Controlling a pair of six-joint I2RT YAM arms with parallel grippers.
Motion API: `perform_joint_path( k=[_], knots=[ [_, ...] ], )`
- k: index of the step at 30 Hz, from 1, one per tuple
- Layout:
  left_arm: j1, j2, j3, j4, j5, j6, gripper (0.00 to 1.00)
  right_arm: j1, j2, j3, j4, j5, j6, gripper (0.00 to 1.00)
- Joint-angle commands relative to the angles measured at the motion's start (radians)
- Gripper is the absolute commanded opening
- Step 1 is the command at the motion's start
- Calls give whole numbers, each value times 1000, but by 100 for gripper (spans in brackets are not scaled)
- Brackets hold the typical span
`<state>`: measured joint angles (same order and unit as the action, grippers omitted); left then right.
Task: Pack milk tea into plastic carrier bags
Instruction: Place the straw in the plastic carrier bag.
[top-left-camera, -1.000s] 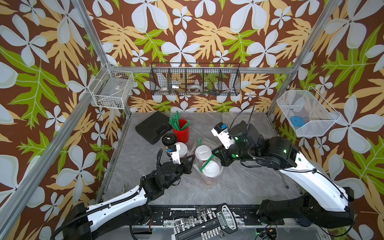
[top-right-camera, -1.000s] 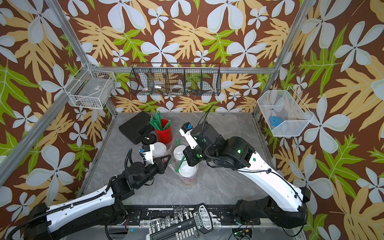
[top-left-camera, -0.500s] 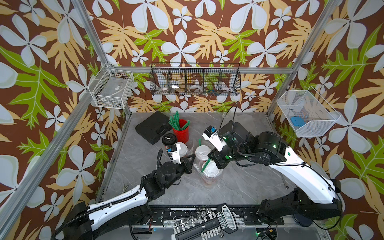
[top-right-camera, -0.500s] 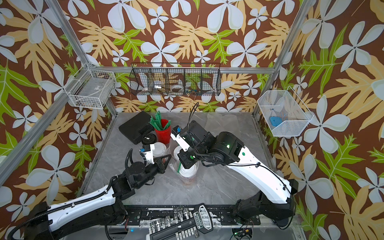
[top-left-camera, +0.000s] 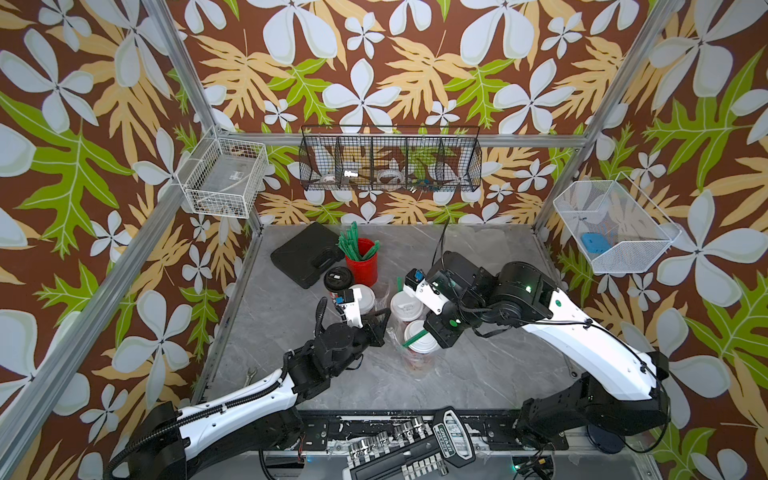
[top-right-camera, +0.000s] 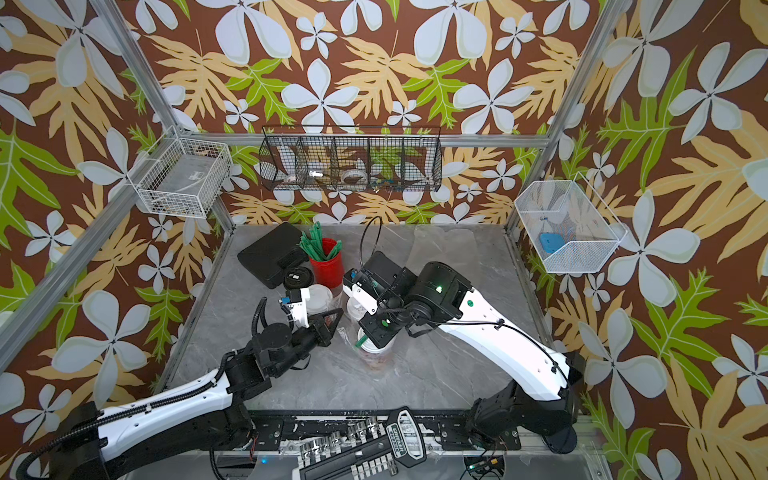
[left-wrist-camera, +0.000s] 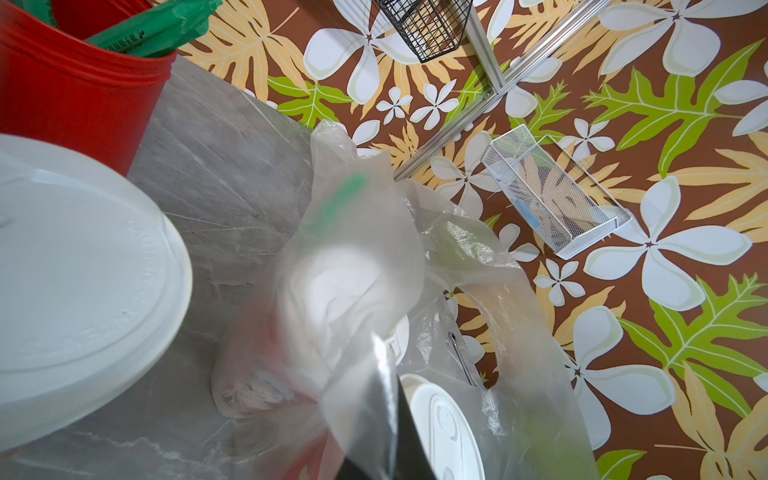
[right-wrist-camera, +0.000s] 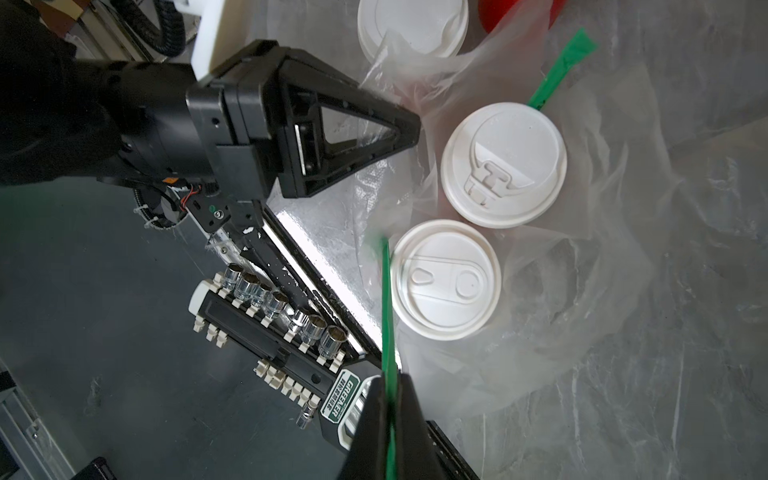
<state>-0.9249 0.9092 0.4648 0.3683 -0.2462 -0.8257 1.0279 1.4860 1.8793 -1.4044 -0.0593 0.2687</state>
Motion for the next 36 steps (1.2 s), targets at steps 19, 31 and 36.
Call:
perform_joint_path(
  k=[19, 31, 36],
  knots=[
    [1, 47, 23, 83, 67, -11, 0, 1, 69, 83, 112, 53, 5, 4],
    [2, 48, 18, 99, 73, -19, 0, 1, -10, -159, 527, 7, 122, 4],
    [1, 43, 14, 106, 71, -24, 0, 0, -78, -316, 718, 18, 207, 4]
  ],
)
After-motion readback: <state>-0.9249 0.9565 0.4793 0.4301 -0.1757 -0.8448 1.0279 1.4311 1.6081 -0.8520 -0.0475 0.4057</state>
